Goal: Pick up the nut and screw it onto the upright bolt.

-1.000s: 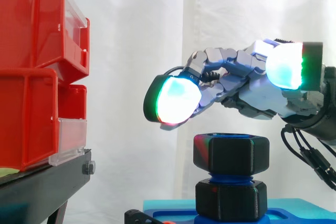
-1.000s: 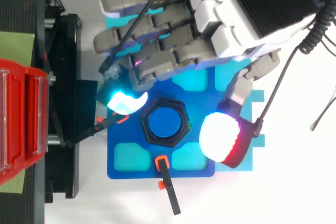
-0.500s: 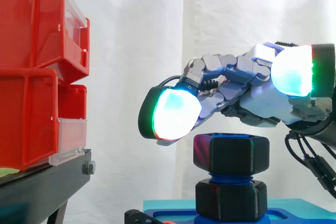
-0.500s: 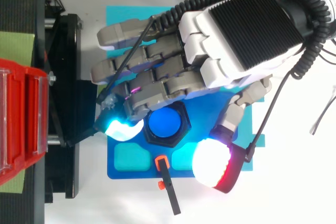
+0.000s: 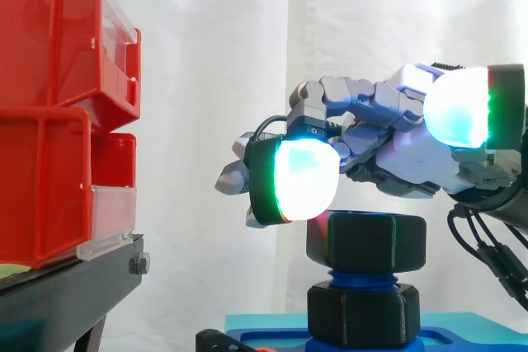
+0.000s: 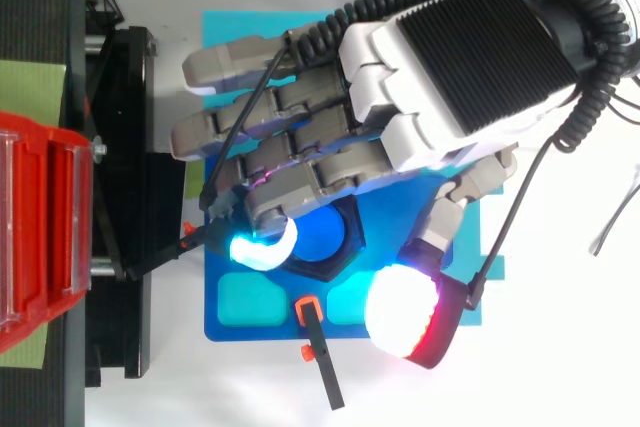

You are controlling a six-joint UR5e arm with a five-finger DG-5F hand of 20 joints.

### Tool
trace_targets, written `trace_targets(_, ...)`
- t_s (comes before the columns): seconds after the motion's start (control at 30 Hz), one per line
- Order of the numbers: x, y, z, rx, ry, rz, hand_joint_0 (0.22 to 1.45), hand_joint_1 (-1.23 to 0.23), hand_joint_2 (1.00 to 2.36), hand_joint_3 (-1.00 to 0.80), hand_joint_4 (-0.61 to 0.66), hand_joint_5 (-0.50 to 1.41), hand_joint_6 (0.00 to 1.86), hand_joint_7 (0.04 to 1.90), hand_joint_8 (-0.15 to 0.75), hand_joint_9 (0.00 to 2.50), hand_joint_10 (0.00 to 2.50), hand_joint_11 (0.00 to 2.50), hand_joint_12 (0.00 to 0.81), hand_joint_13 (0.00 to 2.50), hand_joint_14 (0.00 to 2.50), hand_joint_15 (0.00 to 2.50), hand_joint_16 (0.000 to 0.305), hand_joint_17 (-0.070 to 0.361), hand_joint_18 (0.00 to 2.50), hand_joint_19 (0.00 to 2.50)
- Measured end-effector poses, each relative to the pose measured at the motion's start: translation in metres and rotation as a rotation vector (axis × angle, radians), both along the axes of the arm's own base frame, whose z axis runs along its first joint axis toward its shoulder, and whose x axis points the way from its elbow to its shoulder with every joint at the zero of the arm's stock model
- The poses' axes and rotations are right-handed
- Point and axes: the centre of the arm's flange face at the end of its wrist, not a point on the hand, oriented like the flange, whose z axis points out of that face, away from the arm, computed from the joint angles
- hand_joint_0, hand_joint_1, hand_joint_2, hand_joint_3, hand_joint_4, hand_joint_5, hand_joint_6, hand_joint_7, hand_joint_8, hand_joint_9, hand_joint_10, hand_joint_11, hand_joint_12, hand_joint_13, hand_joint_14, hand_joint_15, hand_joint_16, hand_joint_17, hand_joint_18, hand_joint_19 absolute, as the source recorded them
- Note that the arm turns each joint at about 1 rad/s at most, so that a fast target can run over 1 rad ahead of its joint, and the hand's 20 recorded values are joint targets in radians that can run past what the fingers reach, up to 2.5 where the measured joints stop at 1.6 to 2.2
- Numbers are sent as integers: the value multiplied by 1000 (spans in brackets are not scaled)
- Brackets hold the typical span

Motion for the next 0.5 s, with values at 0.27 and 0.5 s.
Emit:
trace_targets(0.27, 0, -7, 2, -3, -18, -6, 473, -136, 1000, -500, 238, -111, 505, 1164, 282, 630, 0, 0, 323, 431, 0, 0, 35, 78, 108, 0)
trace_targets(0.5, -1, -15, 3, -6, -27, -9, 478, -144, 1000, -500, 231, -87, 504, 1299, 288, 655, 0, 0, 318, 451, 0, 0, 32, 73, 126, 0)
